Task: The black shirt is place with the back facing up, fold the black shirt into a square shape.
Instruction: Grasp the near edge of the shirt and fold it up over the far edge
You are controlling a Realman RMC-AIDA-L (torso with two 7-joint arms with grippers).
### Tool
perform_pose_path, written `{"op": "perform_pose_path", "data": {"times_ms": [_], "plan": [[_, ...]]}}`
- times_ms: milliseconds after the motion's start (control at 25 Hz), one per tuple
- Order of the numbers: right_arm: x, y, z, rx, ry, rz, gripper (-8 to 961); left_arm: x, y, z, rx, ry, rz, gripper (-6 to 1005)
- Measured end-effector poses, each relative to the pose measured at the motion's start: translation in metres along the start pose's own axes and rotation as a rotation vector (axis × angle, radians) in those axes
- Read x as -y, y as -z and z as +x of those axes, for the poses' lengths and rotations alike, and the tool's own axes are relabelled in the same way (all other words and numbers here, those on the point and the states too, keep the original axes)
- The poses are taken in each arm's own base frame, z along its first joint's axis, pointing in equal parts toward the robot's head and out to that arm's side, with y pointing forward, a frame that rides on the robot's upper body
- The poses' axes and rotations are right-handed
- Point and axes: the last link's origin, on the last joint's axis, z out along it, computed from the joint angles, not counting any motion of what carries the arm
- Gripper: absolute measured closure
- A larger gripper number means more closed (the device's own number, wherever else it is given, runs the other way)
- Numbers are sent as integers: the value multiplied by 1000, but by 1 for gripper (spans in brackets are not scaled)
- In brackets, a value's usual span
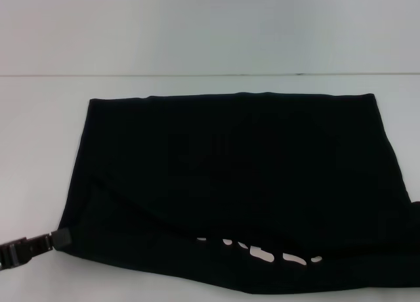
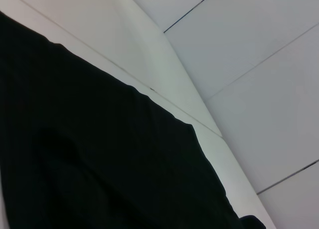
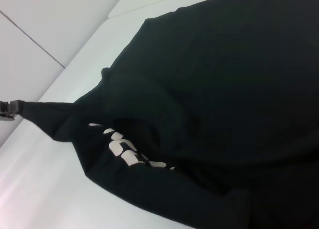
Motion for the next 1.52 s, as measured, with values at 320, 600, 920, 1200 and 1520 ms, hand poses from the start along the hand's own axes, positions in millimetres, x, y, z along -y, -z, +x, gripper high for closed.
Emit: {"op": "perform_pose_path", "data": {"times_ms": [320,600,920,1200,1520], "plan": [[2,4,-9,53,24,11,910,-2,2,9,-37,-7,-13,999],[10,-1,-60,194,89,51,910,-2,-33,78,-85,-71,-28,999],[32,-37,-110,261,71,194,910,12,-91,146,-134,-138,155,998],[49,-69,-138,301,32,329,911,22,-125,165,-137,-201,332,998],[51,-89,-176,334,65,413,910,26,-129,181,-186,-232,422,999]]}}
